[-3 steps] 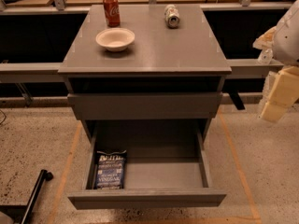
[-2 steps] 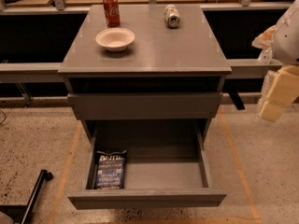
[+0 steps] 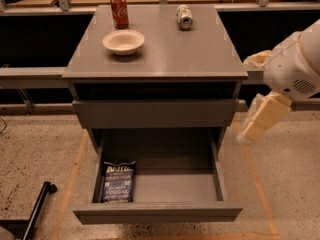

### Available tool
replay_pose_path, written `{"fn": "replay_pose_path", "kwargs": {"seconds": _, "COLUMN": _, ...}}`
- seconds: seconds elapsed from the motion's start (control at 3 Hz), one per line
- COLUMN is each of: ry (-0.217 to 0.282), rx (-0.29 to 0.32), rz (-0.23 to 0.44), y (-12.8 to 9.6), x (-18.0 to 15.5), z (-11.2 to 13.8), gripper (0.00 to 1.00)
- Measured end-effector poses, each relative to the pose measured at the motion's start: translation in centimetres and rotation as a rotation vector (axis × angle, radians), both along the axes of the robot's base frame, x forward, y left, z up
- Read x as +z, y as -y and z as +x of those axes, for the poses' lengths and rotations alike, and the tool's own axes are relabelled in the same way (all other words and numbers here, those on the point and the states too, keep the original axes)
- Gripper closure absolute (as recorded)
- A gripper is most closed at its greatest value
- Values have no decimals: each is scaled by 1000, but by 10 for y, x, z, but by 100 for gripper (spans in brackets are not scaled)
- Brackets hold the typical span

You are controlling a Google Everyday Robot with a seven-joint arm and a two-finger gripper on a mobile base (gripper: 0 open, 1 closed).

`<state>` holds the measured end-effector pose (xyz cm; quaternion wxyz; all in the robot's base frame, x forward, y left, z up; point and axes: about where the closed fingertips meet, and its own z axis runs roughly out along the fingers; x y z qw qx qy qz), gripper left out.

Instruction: Pick blue chip bag from middle drawer and place on counter

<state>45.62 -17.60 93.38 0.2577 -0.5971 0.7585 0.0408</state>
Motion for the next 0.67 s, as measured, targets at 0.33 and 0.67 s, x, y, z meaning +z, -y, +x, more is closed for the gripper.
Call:
{"fn": "replay_pose_path", "kwargs": {"seconds": 0.33, "ry": -33, "rx": 13, "rz": 80, "y": -25, "x": -50, "z": 13, "gripper": 0}}
{"fn": "replay_pose_path", "kwargs": {"seconds": 0.67, "ry": -77, "rx": -19, "rz": 124, "y": -38, "x": -107, "z": 21, "gripper": 0}}
